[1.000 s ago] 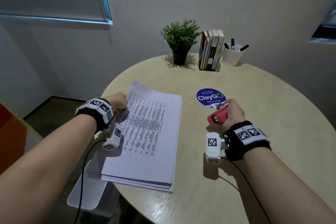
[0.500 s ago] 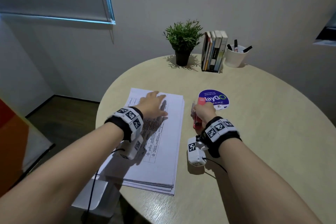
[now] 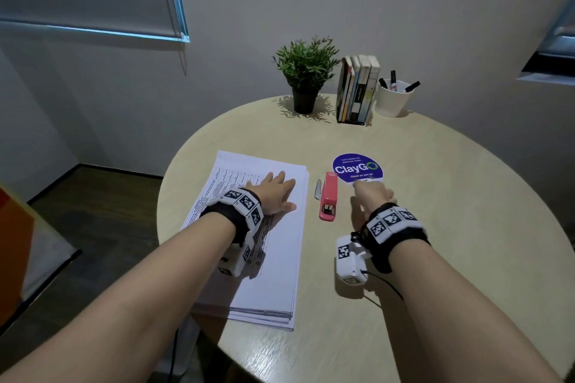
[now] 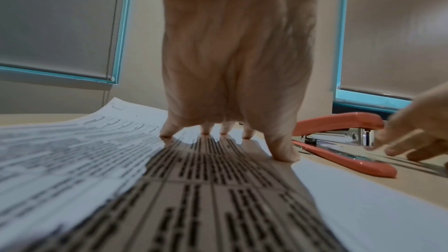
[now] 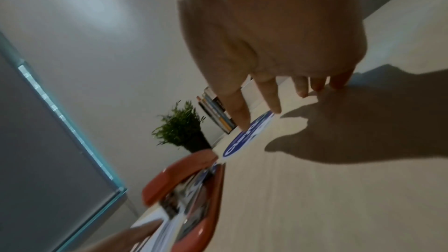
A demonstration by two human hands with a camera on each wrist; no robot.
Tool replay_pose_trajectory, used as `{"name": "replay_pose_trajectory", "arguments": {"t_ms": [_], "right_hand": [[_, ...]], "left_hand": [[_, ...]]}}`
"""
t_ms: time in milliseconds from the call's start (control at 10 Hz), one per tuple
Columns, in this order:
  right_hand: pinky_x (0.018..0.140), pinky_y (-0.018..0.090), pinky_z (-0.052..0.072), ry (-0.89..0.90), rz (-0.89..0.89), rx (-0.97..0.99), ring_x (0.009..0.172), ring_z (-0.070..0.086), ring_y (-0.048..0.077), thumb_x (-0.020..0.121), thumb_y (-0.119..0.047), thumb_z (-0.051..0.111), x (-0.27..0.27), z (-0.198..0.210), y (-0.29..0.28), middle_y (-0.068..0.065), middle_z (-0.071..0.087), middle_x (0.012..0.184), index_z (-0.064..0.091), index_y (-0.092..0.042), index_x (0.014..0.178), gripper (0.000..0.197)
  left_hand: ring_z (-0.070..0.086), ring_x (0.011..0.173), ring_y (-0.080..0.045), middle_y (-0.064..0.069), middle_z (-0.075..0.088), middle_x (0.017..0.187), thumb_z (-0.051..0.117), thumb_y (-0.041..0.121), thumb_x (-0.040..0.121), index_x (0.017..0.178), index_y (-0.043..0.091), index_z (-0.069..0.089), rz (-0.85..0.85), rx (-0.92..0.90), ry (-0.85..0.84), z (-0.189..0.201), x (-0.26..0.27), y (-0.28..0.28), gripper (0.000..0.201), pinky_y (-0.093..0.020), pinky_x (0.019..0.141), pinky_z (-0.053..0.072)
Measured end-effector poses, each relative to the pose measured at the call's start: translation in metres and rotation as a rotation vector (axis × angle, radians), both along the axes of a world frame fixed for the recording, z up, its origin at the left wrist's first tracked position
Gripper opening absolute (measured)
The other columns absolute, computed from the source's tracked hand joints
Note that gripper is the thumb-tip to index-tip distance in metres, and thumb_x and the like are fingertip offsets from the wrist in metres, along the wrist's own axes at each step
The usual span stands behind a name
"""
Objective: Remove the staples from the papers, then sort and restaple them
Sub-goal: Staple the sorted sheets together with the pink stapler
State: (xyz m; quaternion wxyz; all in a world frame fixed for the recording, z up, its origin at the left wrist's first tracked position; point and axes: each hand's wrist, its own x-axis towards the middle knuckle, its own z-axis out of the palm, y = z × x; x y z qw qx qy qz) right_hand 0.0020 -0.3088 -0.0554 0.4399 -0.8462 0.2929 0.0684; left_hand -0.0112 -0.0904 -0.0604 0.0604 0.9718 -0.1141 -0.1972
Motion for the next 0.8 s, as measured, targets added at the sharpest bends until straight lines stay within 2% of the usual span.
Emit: {"name": "replay_pose_trajectory", "arguments": {"t_ms": [100, 200, 300, 400, 500, 600, 700, 800], "right_hand": [[0.108, 0.040, 0.037, 0.073, 0.127, -0.131, 0.131, 0.037, 0.033, 0.080, -0.032, 0.068, -0.010, -0.012, -0.033, 0.014, 0.041, 0.143, 0.054, -0.013, 0.131, 0.056], [0.099, 0.037, 0.044, 0.118, 0.278, -0.147, 0.119, 0.045, 0.028, 0.062, -0.028, 0.080, -0.012, -0.024, -0.053, 0.011, 0.045, 0.138, 0.059, -0.018, 0.118, 0.061], [0.099, 0.039, 0.040, 0.188, 0.404, -0.343, 0.124, 0.039, 0.031, 0.072, -0.033, 0.078, -0.023, -0.014, -0.052, 0.014, 0.038, 0.138, 0.054, -0.014, 0.122, 0.059], [0.112, 0.047, 0.031, 0.219, 0.470, -0.468, 0.143, 0.020, 0.037, 0.077, -0.047, 0.074, -0.020, -0.011, -0.051, 0.017, 0.022, 0.153, 0.032, -0.014, 0.146, 0.088], [0.113, 0.048, 0.029, 0.245, 0.532, -0.499, 0.144, 0.016, 0.038, 0.076, -0.053, 0.073, -0.013, -0.005, -0.050, 0.017, 0.019, 0.155, 0.027, -0.016, 0.149, 0.093], [0.113, 0.049, 0.028, 0.242, 0.564, -0.512, 0.145, 0.013, 0.038, 0.076, -0.053, 0.073, 0.000, -0.007, -0.054, 0.017, 0.017, 0.156, 0.026, -0.016, 0.150, 0.095], [0.112, 0.048, 0.029, 0.213, 0.579, -0.502, 0.144, 0.015, 0.037, 0.076, -0.051, 0.074, 0.010, -0.007, -0.054, 0.017, 0.020, 0.153, 0.032, -0.016, 0.146, 0.089], [0.111, 0.047, 0.032, 0.186, 0.572, -0.476, 0.142, 0.019, 0.036, 0.075, -0.046, 0.075, 0.007, -0.013, -0.051, 0.016, 0.025, 0.149, 0.037, -0.016, 0.143, 0.084]], "left_hand": [[0.002, 0.147, -0.027, -0.002, 0.002, 0.160, 0.046, 0.048, 0.095, 0.149, 0.022, 0.018, 0.001, 0.019, -0.007, 0.000, -0.002, -0.001, 0.066, -0.068, 0.107, 0.021], [0.015, 0.143, -0.030, -0.007, 0.016, 0.154, 0.047, 0.050, 0.093, 0.146, 0.018, 0.023, -0.028, 0.039, -0.033, -0.002, -0.003, 0.000, 0.066, -0.064, 0.104, 0.030], [0.020, 0.140, -0.031, -0.009, 0.022, 0.150, 0.048, 0.050, 0.092, 0.144, 0.016, 0.026, -0.040, 0.036, -0.047, -0.002, -0.003, -0.001, 0.065, -0.061, 0.105, 0.031], [0.032, 0.132, -0.034, -0.011, 0.034, 0.139, 0.054, 0.049, 0.090, 0.138, 0.014, 0.034, -0.047, 0.020, -0.077, 0.000, 0.001, -0.002, 0.062, -0.054, 0.104, 0.034], [0.035, 0.126, -0.031, -0.007, 0.036, 0.135, 0.060, 0.051, 0.085, 0.135, 0.018, 0.038, -0.017, 0.054, -0.080, 0.006, 0.006, -0.008, 0.064, -0.053, 0.101, 0.039], [0.034, 0.123, -0.030, -0.006, 0.037, 0.129, 0.064, 0.054, 0.080, 0.131, 0.017, 0.039, 0.010, 0.111, -0.077, 0.012, 0.013, -0.015, 0.068, -0.054, 0.097, 0.042], [0.035, 0.121, -0.032, -0.009, 0.038, 0.127, 0.064, 0.052, 0.081, 0.128, 0.011, 0.040, -0.006, 0.132, -0.112, 0.013, 0.022, -0.019, 0.066, -0.054, 0.094, 0.043], [0.039, 0.119, -0.031, -0.008, 0.041, 0.123, 0.067, 0.048, 0.081, 0.122, 0.011, 0.044, 0.027, 0.090, -0.136, 0.011, 0.026, -0.023, 0.060, -0.052, 0.091, 0.044]]}}
